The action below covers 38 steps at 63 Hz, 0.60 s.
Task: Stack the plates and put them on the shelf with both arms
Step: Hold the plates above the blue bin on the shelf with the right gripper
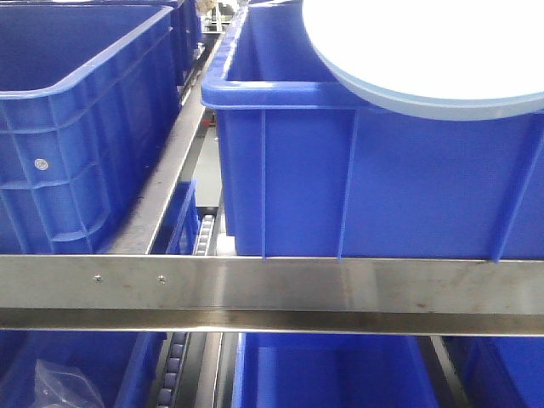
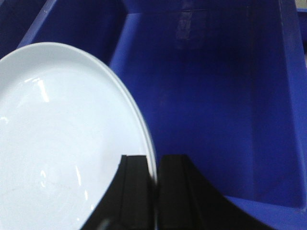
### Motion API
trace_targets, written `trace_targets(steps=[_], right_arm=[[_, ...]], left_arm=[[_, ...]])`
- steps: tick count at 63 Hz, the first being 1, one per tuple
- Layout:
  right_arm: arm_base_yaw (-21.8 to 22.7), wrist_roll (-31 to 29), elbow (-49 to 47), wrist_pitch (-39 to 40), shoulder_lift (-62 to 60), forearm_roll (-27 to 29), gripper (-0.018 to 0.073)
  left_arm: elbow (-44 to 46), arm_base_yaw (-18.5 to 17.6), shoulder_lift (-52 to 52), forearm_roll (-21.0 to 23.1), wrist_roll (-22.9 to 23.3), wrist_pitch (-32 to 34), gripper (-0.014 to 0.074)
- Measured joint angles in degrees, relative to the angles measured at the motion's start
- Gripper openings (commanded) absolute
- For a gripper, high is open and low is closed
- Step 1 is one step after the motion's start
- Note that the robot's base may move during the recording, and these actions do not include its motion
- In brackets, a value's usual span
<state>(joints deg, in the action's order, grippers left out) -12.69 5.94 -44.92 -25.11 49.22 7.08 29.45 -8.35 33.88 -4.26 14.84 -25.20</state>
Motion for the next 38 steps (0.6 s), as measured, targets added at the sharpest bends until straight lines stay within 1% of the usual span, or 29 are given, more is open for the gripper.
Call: trace_targets(steps=[28, 38], right_arm=[[0.0, 0.0, 0.0, 0.21, 0.0, 0.0, 0.0048], [0.0, 0.0, 0.0, 2.29, 0.45, 0.0, 0.0048]], left_arm=[[0.0, 0.0, 0.0, 0.0, 0.0, 0.0, 0.0091], [0.0, 0.0, 0.0, 0.0, 0.0, 0.0, 0.0091]])
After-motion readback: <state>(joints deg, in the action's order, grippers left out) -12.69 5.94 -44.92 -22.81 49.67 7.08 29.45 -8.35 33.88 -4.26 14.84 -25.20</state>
